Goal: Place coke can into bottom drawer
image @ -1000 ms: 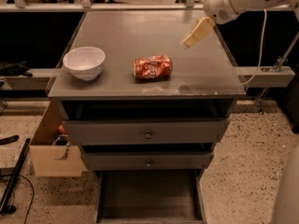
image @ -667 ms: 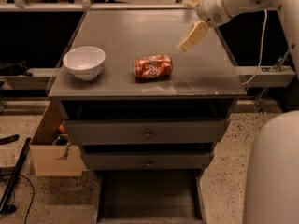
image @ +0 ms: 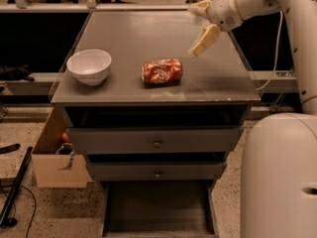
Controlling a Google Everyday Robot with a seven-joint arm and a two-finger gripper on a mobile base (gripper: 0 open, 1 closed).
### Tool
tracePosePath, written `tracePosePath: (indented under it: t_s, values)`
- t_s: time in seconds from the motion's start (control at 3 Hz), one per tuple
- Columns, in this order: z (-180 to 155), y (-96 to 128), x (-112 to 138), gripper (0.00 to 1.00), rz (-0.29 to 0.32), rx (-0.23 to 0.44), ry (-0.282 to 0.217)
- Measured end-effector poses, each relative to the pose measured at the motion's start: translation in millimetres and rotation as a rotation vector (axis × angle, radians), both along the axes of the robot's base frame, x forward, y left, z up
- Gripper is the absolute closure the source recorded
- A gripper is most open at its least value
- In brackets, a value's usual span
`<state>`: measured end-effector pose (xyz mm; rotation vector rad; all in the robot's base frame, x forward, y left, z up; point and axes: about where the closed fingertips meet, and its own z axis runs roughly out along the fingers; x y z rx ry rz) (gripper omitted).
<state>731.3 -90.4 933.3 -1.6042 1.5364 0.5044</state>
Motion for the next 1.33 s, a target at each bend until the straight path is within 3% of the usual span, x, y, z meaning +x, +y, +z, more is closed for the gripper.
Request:
tracePosePath:
  t_s: [0.67,1.33]
  values:
    - [-11,21,-22,0.0,0.025,0.009,0.009]
    - [-34,45,-21,0.0,0.081,-0.045,0.068]
